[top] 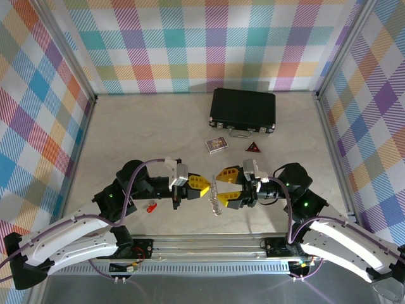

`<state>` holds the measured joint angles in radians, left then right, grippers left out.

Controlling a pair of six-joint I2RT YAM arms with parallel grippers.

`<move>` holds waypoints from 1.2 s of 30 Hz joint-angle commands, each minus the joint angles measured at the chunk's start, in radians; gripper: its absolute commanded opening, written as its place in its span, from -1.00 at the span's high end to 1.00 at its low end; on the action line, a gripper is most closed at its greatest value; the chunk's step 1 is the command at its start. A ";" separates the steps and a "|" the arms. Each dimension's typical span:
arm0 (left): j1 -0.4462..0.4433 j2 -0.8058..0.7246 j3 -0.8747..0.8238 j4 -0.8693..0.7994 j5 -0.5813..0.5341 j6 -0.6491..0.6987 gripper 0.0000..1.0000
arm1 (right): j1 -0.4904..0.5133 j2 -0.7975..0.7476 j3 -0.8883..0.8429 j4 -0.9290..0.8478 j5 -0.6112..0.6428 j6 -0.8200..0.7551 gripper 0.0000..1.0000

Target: Put the keys on the keyring

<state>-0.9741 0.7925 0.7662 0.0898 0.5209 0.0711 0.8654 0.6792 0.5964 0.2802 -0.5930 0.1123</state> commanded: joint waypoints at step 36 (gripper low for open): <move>0.346 0.133 0.087 -0.148 -0.447 -0.191 1.00 | 0.124 0.540 -0.073 0.188 0.381 0.282 -0.18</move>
<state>-0.6449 0.9394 0.8425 -0.1040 0.0727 -0.0933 0.9676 1.1576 0.4740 0.3828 -0.2317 0.3805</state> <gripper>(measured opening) 0.059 0.594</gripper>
